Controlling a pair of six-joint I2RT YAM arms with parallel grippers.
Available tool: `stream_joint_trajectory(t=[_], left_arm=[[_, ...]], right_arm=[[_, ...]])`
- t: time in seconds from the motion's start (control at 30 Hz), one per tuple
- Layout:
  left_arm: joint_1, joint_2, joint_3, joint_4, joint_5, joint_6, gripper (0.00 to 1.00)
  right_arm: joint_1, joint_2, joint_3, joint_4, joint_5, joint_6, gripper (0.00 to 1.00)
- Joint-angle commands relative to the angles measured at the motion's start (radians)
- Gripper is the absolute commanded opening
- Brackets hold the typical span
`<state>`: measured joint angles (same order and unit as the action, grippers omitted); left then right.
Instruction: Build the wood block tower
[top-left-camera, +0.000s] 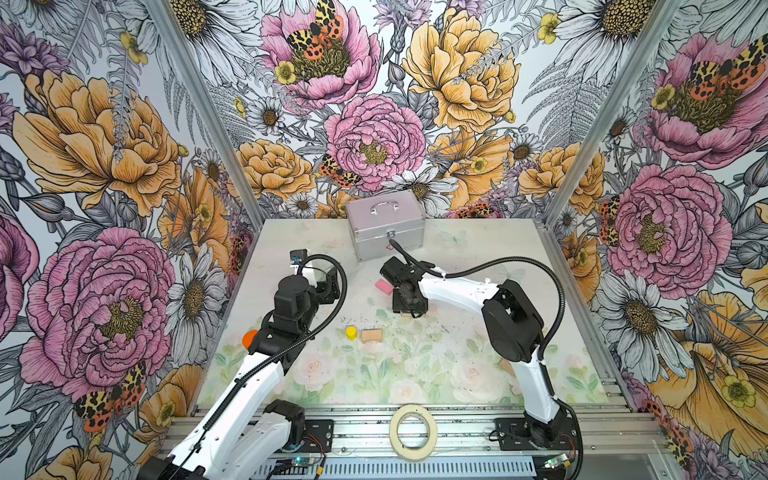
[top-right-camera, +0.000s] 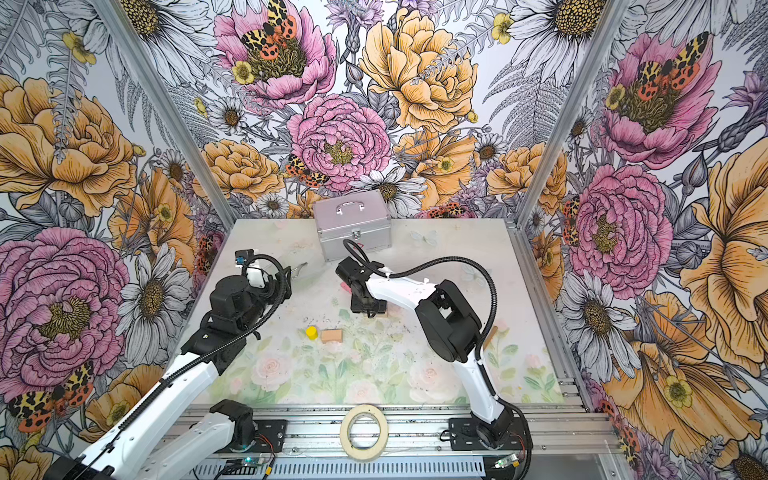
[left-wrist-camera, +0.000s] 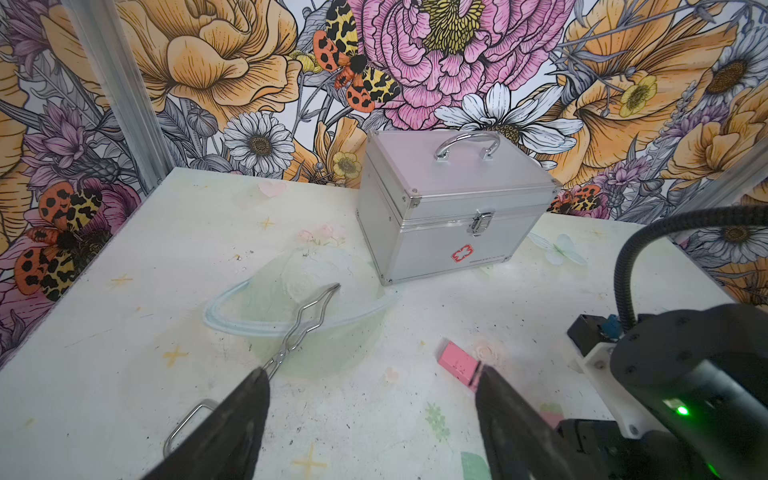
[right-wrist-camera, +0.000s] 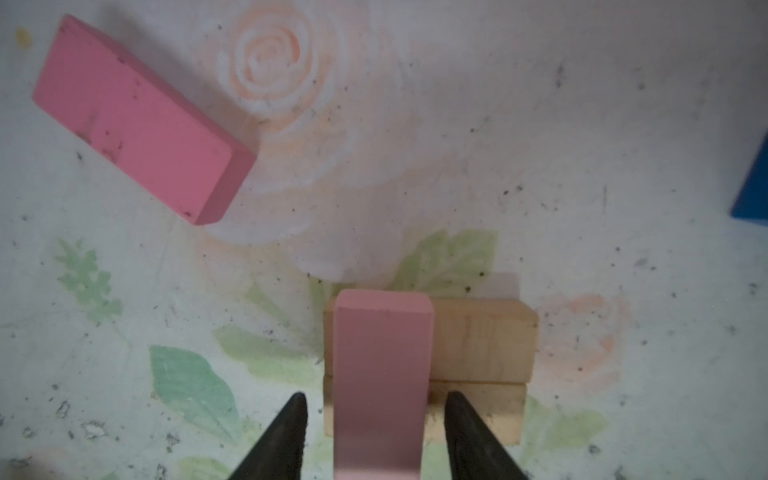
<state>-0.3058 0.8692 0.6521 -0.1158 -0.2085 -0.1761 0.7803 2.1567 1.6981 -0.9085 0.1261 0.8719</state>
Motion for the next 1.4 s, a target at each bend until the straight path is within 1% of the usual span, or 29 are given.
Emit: stream_joint_trajectory(t=[0.0, 0.1, 0.3, 0.43, 0.53, 0.67, 0.77, 0.87, 0.97, 1.1, 1.23, 1.27, 1.37], left_arm=[[-0.007, -0.016, -0.011, 0.017, 0.006, 0.015, 0.79], [-0.006, -0.013, -0.011, 0.018, 0.006, 0.013, 0.79], [-0.006, 0.01, 0.001, 0.015, 0.01, -0.002, 0.79], [-0.006, 0.061, 0.034, -0.012, 0.059, -0.029, 0.79], [-0.009, 0.131, 0.083, -0.053, 0.103, -0.065, 0.78], [-0.02, 0.287, 0.197, -0.183, 0.128, -0.118, 0.74], [-0.042, 0.439, 0.313, -0.307, 0.107, -0.166, 0.71], [-0.065, 0.58, 0.417, -0.392, 0.106, -0.23, 0.67], [-0.097, 0.686, 0.483, -0.415, 0.122, -0.293, 0.67], [-0.151, 0.807, 0.574, -0.428, 0.108, -0.378, 0.68], [-0.203, 0.938, 0.7, -0.454, 0.117, -0.439, 0.68], [-0.214, 0.992, 0.732, -0.466, 0.109, -0.457, 0.68], [-0.234, 1.06, 0.794, -0.5, 0.072, -0.517, 0.68]], right_arm=[[0.007, -0.034, 0.027, -0.012, 0.001, -0.011, 0.61], [0.007, -0.071, 0.028, -0.014, 0.008, -0.022, 0.64], [-0.005, -0.18, 0.012, -0.02, 0.034, -0.056, 0.65], [-0.03, -0.272, -0.029, -0.018, 0.071, -0.085, 0.63], [-0.057, -0.333, -0.077, -0.015, 0.106, -0.106, 0.6], [-0.105, -0.408, -0.174, 0.04, 0.118, -0.132, 0.59], [-0.149, -0.463, -0.279, 0.128, 0.084, -0.137, 0.59], [-0.184, -0.496, -0.36, 0.197, 0.058, -0.145, 0.59], [-0.209, -0.512, -0.411, 0.237, 0.048, -0.169, 0.59], [-0.243, -0.526, -0.466, 0.282, 0.027, -0.194, 0.59], [-0.279, -0.56, -0.522, 0.332, -0.004, -0.206, 0.59], [-0.287, -0.573, -0.536, 0.342, -0.007, -0.208, 0.59], [-0.306, -0.61, -0.574, 0.357, -0.007, -0.212, 0.59]])
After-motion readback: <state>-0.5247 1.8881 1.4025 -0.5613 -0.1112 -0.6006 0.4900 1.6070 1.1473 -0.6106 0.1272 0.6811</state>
